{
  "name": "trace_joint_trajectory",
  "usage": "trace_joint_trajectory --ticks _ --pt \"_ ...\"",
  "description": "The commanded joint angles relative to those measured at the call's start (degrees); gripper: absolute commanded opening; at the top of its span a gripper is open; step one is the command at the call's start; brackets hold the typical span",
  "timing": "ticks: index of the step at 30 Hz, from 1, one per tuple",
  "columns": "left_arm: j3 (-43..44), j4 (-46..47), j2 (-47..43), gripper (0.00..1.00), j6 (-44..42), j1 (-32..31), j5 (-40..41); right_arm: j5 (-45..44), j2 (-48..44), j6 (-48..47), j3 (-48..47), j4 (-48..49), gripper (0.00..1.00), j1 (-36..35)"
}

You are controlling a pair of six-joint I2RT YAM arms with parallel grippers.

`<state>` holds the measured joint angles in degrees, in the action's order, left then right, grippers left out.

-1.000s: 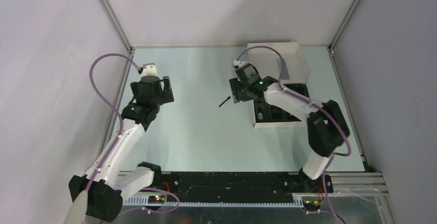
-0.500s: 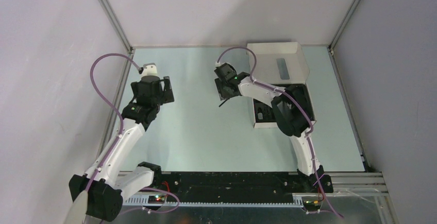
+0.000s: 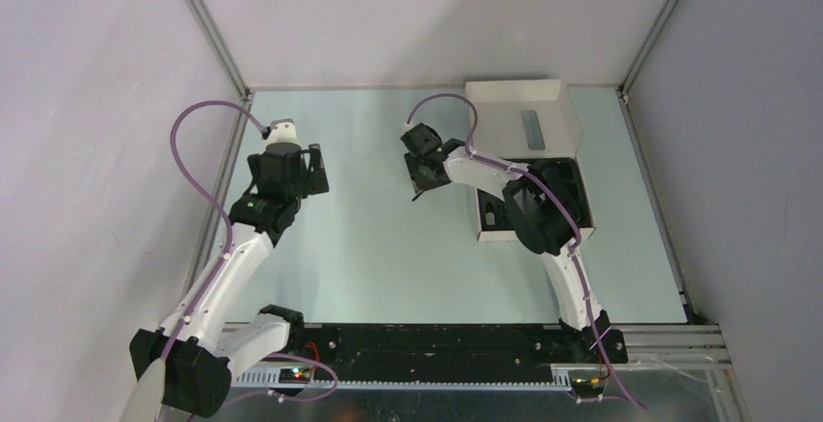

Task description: Sort the hair-cutting tools

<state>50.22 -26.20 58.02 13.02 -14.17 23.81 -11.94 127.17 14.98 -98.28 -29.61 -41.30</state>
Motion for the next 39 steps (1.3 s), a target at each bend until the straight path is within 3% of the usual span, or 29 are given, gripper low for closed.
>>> trace_joint_trajectory --ticks 1,8,18,36,39 --pt "0.4 1.2 -0.7 0.97 -0.4 0.4 -0.1 1.4 2.0 0.0 0.2 -2.3 0.47 -0.3" --pt "0.4 1.2 -0.6 0.97 -0.4 0.4 -0.5 6.6 -0.6 -2.8 5.9 -5.9 0.42 -0.2" --pt "0.6 1.1 -0.4 0.97 -0.4 0.4 -1.1 9.8 -5.9 -4.9 16.6 -11.5 0.21 -0.4" --pt "0.6 0.9 -0.2 0.97 -0.4 0.3 -1.3 14.4 -15.7 -5.7 24.4 -22.1 0.19 -3.7" --pt "0.6 0.9 -0.4 0.97 -0.4 0.4 -1.3 15.0 -17.9 -5.3 24.3 -21.9 0.26 -3.6"
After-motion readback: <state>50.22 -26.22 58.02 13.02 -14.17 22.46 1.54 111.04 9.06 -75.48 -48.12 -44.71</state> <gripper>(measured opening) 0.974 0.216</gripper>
